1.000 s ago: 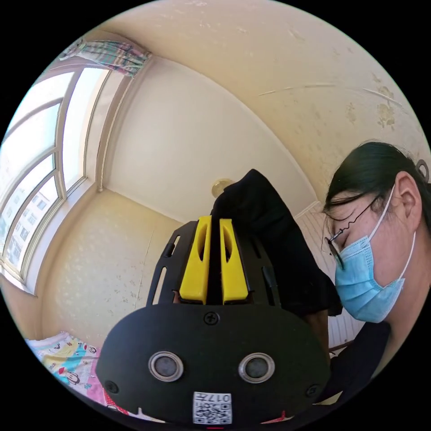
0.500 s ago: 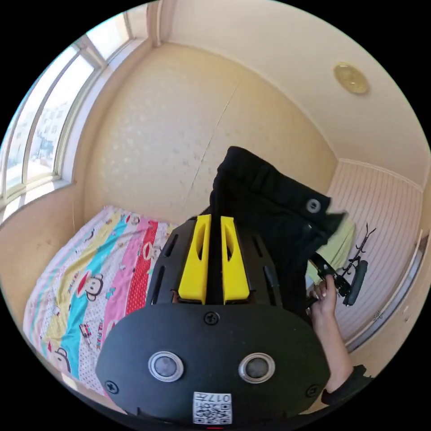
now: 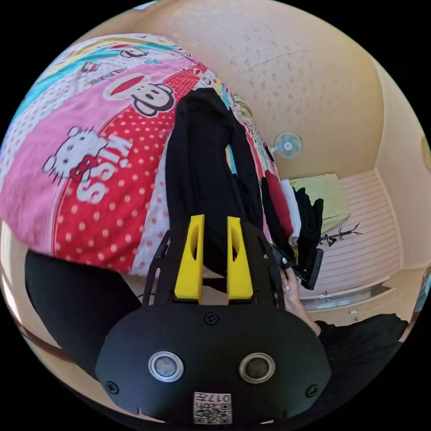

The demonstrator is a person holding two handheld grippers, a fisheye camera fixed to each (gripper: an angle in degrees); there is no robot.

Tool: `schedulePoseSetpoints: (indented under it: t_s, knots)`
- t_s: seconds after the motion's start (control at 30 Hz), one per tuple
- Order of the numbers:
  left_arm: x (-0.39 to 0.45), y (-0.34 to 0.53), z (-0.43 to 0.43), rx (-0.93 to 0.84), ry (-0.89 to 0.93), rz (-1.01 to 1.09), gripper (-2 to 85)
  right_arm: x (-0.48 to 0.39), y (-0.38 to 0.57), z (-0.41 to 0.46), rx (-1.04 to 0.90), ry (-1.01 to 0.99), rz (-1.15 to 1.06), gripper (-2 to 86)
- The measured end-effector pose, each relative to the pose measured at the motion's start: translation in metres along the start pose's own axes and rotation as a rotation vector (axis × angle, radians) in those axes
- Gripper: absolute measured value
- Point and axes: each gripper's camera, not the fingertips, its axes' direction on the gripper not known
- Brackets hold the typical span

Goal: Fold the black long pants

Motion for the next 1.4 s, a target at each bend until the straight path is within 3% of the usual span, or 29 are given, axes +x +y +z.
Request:
schedulePoseSetpoints:
  t_s: [0.17, 0.27, 0.37, 0.43, 0.5, 0.57, 0.63, 0.73, 0.87, 1.03, 1.13, 1.2, 1.27, 1.3, 1.37, 1.4]
  knots:
    - [0.017, -0.011, -0.017, 0.003, -0.052, 0.047, 13.8, 0.015, -0.007, -0.014, -0.026, 0.065, -0.028, 8.1]
    - [0.012, -0.043, 0.006, -0.099, -0.017, 0.018, 16.3, 0.045, -0.025, 0.001, -0.049, -0.102, 0.061, 8.1]
    - [0.010, -0.070, 0.013, -0.161, 0.033, -0.091, 8.3, 0.077, -0.045, 0.037, -0.197, -0.340, 0.142, 4.8]
    - [0.031, -0.088, -0.026, -0.109, 0.294, -0.021, 3.9, 0.090, -0.067, 0.006, -0.131, -0.403, 0.117, 3.8]
    - [0.045, -0.097, -0.076, -0.003, 0.390, 0.039, 3.7, 0.094, -0.074, -0.045, 0.055, -0.331, 0.051, 3.5]
    - [0.050, -0.101, -0.123, 0.091, 0.283, 0.085, 3.9, 0.104, -0.075, -0.086, 0.179, -0.169, 0.057, 3.6]
    - [0.039, -0.100, -0.163, 0.150, 0.082, 0.043, 6.3, 0.130, -0.066, -0.116, 0.240, 0.026, 0.213, 4.3]
    - [0.015, -0.092, -0.166, 0.069, 0.066, 0.007, 15.3, 0.134, -0.040, -0.122, 0.288, 0.085, 0.202, 6.2]
    - [-0.015, -0.068, -0.151, -0.002, 0.087, -0.076, 16.7, 0.103, -0.004, -0.095, 0.300, 0.119, 0.107, 7.4]
    - [-0.025, -0.054, -0.154, -0.050, -0.074, -0.140, 16.8, 0.027, -0.021, -0.036, 0.134, -0.061, -0.219, 8.9]
    - [-0.024, -0.056, -0.151, -0.119, -0.130, -0.143, 17.0, -0.017, -0.047, -0.002, 0.102, -0.008, -0.414, 9.7]
    - [-0.026, -0.056, -0.152, -0.132, -0.125, -0.155, 17.0, -0.029, -0.068, 0.027, 0.074, 0.007, -0.461, 9.8]
    - [-0.026, -0.057, -0.155, -0.141, -0.095, -0.165, 17.0, -0.030, -0.088, 0.073, -0.075, -0.002, -0.477, 9.4]
    - [-0.025, -0.057, -0.160, -0.141, -0.076, -0.169, 17.0, -0.025, -0.096, 0.116, -0.302, 0.001, -0.460, 8.5]
    - [-0.022, -0.057, -0.174, -0.128, -0.062, -0.164, 17.0, -0.013, -0.100, 0.107, -0.293, -0.060, -0.435, 6.0]
    - [-0.020, -0.055, -0.185, -0.115, -0.055, -0.164, 16.9, -0.009, -0.103, 0.093, -0.369, -0.180, -0.442, 4.7]
